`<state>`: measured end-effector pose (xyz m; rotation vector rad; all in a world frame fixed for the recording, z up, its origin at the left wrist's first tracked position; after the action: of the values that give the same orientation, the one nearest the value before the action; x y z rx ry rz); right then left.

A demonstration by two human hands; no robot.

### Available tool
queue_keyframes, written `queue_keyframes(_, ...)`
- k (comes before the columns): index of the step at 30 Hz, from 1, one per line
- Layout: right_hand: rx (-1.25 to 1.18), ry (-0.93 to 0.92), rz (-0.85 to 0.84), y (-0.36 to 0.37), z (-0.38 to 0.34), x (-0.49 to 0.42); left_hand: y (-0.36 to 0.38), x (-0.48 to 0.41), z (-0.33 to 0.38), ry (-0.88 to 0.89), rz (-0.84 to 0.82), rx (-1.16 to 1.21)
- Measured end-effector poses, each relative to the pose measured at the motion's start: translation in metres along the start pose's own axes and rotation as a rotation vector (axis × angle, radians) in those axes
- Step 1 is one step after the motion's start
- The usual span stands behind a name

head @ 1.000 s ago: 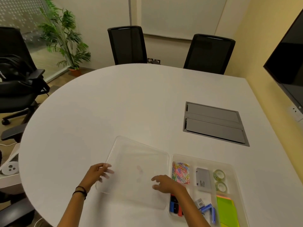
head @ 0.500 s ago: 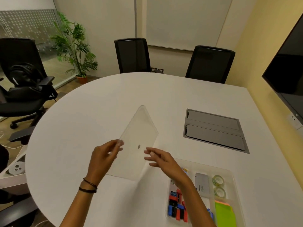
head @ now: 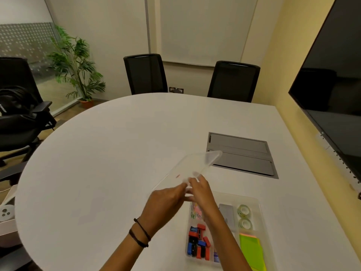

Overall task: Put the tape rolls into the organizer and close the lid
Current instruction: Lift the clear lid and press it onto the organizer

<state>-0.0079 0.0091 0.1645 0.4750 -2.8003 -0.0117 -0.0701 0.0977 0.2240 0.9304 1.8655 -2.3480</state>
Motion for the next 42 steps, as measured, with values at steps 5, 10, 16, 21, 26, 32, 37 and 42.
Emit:
queue_keyframes(5,-0.060,0.012,0.046,-0.055,0.020,0.014,0.049,-0.006,-0.023,-0.220,-0.302,0.423)
queue_keyframes(10,0.003,0.008,0.148,-0.120,0.041,0.027,0.093,0.004,-0.079,-0.572,-0.214,0.395)
queue_keyframes(16,0.049,0.068,0.256,-0.185,0.069,0.041,0.145,0.033,-0.093,-0.861,-0.370,0.746)
queue_keyframes(21,0.062,0.068,0.280,-0.223,0.082,0.050,0.161,0.031,-0.081,-0.885,-0.371,0.938)
queue_keyframes(26,0.034,0.065,0.430,-0.250,0.102,0.055,0.176,0.021,-0.071,-0.841,-0.352,0.894)
queue_keyframes(32,0.273,0.100,0.604,-0.262,0.126,0.066,0.200,0.017,-0.057,-0.868,-0.363,0.821)
queue_keyframes(37,0.564,0.233,0.581,-0.272,0.147,0.063,0.216,0.015,-0.051,-0.872,-0.430,0.712)
queue_keyframes(42,0.649,0.270,0.506,-0.270,0.161,0.057,0.234,0.011,-0.045,-0.831,-0.500,0.652)
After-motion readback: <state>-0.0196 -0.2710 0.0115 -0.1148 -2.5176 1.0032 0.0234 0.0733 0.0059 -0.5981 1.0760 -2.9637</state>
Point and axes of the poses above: each hand's wrist, its own x-axis away from the middle knuckle, its own y-axis out of the palm, z = x × y, the point moved 7 cm from there along -x, towards the middle knuckle, and after that the axes turned 7 degrees about -z, right-handed, at the moved point
